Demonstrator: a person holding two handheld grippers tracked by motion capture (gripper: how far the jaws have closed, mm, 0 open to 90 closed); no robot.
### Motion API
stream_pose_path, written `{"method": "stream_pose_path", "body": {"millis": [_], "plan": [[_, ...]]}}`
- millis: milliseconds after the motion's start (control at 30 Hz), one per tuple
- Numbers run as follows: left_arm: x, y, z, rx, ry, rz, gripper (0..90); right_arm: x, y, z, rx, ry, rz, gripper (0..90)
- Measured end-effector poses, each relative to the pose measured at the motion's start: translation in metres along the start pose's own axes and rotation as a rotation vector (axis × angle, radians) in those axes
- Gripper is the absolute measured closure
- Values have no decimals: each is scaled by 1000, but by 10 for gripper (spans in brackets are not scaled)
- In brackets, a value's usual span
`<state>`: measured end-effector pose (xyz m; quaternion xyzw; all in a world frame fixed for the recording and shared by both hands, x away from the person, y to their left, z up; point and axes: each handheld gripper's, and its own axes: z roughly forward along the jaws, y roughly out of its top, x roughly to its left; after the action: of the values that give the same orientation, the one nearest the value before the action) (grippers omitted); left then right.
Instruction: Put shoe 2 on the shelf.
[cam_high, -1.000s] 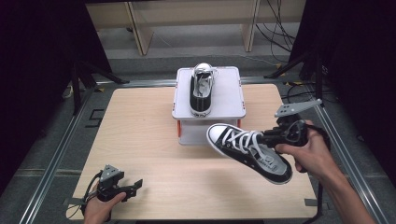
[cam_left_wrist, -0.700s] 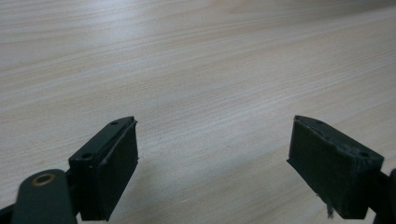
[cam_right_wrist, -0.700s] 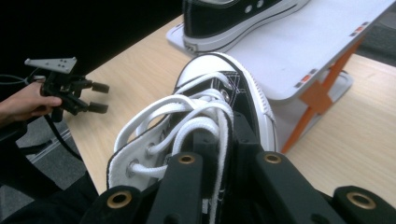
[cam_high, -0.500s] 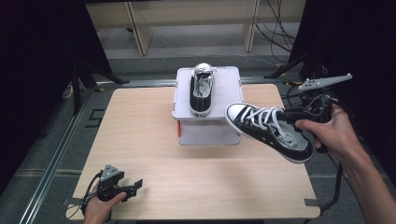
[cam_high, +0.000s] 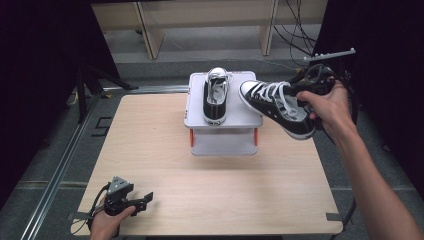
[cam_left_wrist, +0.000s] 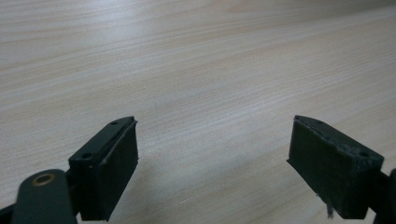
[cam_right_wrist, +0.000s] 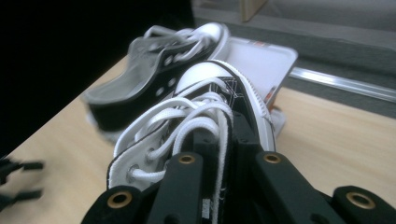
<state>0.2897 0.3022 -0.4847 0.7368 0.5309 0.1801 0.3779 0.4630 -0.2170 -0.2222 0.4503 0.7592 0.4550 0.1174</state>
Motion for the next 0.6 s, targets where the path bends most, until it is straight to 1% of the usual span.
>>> {"method": "stream_pose_path", "body": {"millis": [33, 67, 133, 167, 233, 300, 367, 400, 433, 467, 500, 533, 567, 600], "plan": [[0, 0, 0, 5, 5, 8, 153, -1, 4, 4, -1, -8, -1, 851], [0, 0, 0, 10, 8, 12, 153, -1, 8, 9, 1, -19, 21, 852], [0, 0, 0, 5, 3, 10, 153, -4, 18, 19, -9, -59, 37, 851], [0, 0, 0, -1, -2, 2, 153, -7, 22, 25, -19, -66, 52, 851], [1, 0, 0, 0, 0, 13, 153, -14, 30, 37, -34, -86, 99, 851], [0, -1, 0, -7, -12, 4, 153, -19, 34, 46, -38, -112, 128, 851], [0, 0, 0, 2, -13, 9, 153, -23, 37, 58, -36, -138, 159, 851], [-1, 0, 0, -6, -17, 5, 153, -25, 38, 65, -36, -156, 159, 851], [-1, 0, 0, -3, -13, 13, 153, -25, 39, 70, -32, -159, 189, 851], [-1, 0, 0, -4, -19, 11, 153, -26, 40, 74, -35, -164, 182, 851], [-1, 0, 0, -4, -20, 14, 153, -26, 41, 78, -36, -171, 195, 851], [-3, 0, -2, -8, -25, 2, 153, -27, 43, 82, -45, -167, 187, 851], [-3, 0, -2, -5, -16, 3, 153, -27, 44, 86, -50, -164, 202, 851], [-2, 0, -1, -15, -29, 4, 153, -27, 44, 88, -49, -165, 226, 851]]}}
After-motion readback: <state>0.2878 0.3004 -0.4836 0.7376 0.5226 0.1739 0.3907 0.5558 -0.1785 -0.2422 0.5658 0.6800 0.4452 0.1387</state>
